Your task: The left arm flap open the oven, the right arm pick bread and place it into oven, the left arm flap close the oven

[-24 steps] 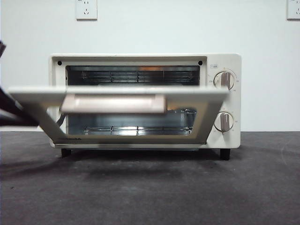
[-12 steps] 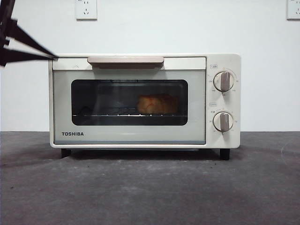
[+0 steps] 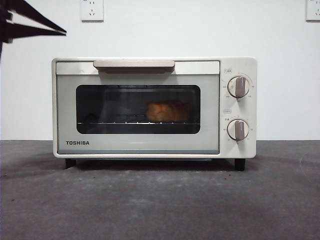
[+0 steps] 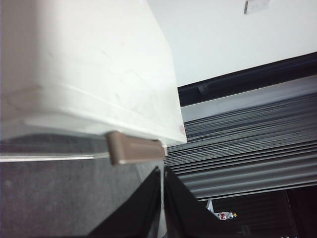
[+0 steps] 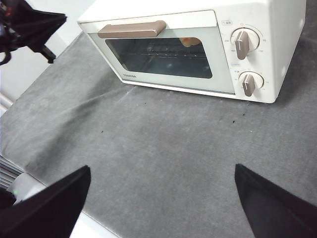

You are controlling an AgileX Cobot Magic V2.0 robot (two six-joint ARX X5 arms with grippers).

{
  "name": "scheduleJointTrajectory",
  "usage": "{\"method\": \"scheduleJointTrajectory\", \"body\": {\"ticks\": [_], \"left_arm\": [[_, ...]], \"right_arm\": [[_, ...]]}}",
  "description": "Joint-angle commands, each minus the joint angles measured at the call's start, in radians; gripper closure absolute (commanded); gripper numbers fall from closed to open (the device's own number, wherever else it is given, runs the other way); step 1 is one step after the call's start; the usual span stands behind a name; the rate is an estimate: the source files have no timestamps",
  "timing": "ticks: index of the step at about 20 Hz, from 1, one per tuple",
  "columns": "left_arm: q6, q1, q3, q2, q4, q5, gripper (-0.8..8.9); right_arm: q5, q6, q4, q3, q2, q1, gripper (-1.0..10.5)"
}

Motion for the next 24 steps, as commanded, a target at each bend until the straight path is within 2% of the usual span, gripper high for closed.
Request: {"method": "scheduleJointTrajectory", "body": {"ticks": [1,5,10,12,15,18,24], "left_arm": [[0.093,-0.002,0.012,-0.050,-0.056,0.020,8.02],[0.261,-0.001,0.012,-0.150,-0.222,0.022,8.02],[0.585,-0.002,0.012,-0.298,-0.482,-0.006,8.02],[0.712,-0.002,0.012,-0.363,-0.618,-0.066,8.01],[0.857,-0.005,0.012,-0.444,-0.802,-0.195,8.02],[0.923,-0.013,0.012,-0.513,-0.927,-0.290,8.02],[0.929,-0.018,0.012,-0.640,-0.998,-0.314,8.02]], "right_arm": [[-0.002,-0.012,0.005,0.012,0.002,0.010,4.8],[-0.005,-0.012,0.005,0.012,0.002,0.010,4.8],[-0.008,-0.016,0.005,0.012,0.002,0.010,4.8],[-0.008,-0.025,0.005,0.012,0.002,0.010,4.8],[-0.008,-0.050,0.006,0.012,0.002,0.010,4.8],[-0.008,-0.080,0.007,0.012,0.002,0.010,4.8],[-0.007,-0.178,0.037,0.012,0.002,0.010,4.8]]}}
